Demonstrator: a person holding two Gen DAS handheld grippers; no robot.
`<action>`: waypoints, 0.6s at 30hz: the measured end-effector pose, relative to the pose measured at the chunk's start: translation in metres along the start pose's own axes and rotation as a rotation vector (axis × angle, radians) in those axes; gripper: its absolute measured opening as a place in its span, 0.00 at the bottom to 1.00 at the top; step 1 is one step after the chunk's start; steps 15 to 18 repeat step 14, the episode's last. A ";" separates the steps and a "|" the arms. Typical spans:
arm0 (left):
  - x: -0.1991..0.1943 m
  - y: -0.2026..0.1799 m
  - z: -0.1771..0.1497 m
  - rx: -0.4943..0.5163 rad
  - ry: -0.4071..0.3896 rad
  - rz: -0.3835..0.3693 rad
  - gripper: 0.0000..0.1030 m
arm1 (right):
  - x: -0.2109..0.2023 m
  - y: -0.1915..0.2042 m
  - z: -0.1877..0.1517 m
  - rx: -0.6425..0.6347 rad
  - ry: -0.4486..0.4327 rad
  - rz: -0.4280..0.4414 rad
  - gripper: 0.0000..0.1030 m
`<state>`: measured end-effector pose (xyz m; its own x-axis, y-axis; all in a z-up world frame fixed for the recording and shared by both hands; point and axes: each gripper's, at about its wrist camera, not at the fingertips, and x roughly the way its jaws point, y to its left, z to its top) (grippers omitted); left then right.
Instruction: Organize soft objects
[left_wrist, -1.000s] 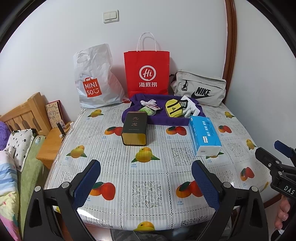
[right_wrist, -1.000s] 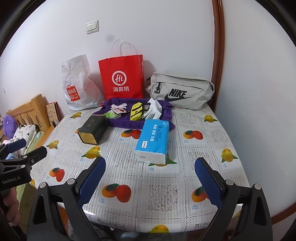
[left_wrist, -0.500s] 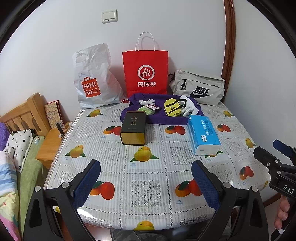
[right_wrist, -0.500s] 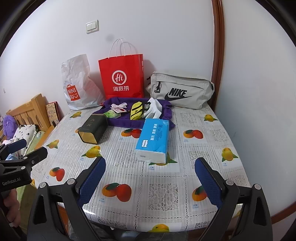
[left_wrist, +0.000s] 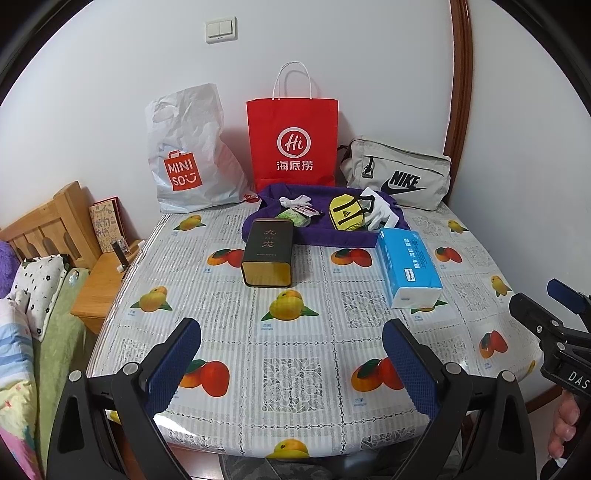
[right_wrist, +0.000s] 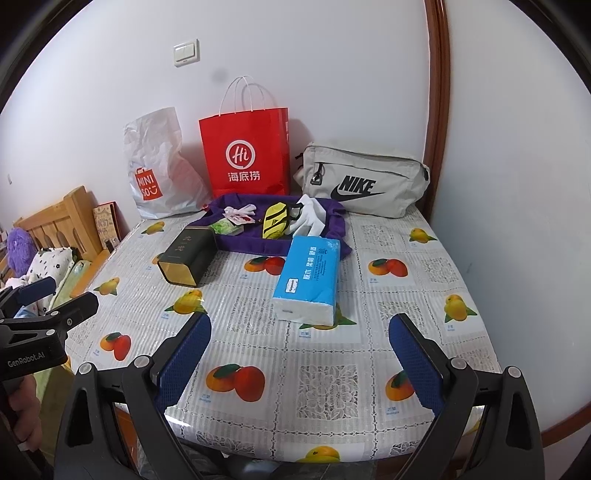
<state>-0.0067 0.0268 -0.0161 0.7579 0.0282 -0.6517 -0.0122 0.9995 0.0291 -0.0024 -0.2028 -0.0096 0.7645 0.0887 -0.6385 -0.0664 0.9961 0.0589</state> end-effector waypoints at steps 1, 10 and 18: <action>0.000 0.000 0.000 -0.001 0.000 -0.001 0.97 | 0.000 0.000 0.000 -0.001 0.000 0.000 0.93; 0.000 0.001 0.000 -0.005 -0.002 -0.003 0.97 | 0.000 0.001 0.000 -0.001 0.000 -0.001 0.93; 0.001 0.001 0.001 -0.011 -0.003 -0.004 0.97 | 0.001 0.001 -0.001 0.000 0.000 0.001 0.93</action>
